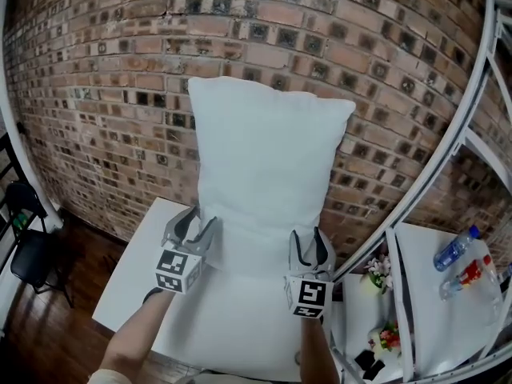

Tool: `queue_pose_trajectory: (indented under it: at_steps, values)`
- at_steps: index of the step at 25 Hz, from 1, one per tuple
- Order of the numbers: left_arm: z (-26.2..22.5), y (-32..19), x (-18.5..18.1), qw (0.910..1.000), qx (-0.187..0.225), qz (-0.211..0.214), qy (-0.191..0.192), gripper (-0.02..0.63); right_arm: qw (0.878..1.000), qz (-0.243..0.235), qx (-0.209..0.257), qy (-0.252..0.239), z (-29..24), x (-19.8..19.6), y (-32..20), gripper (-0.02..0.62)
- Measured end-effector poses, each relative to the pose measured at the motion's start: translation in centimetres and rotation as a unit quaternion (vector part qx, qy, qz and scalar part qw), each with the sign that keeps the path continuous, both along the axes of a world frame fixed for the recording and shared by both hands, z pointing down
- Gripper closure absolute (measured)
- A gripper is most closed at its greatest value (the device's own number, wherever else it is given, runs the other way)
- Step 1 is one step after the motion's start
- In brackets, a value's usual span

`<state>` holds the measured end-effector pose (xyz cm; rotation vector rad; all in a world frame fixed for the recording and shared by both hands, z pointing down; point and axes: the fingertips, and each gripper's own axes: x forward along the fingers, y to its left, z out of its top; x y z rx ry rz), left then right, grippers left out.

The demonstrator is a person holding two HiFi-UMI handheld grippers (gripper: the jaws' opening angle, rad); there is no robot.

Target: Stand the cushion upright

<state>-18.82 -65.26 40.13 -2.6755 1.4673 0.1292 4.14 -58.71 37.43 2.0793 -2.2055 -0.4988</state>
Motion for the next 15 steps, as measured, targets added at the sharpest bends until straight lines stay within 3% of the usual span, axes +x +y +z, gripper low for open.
queue_pose_trajectory:
  at_steps: [9,15]
  values:
    - [-1.5,5.4,1.3,0.9998,0.004,0.001,0.02,0.417,1.0,-0.022,-0.011,0.002,-0.3,-2.6,3.6,0.443]
    - [-1.8,10.2,2.3,0.9995,0.004,-0.001,0.031,0.457,0.998,-0.055,-0.019,0.0,-0.6,-5.4,7.4,0.523]
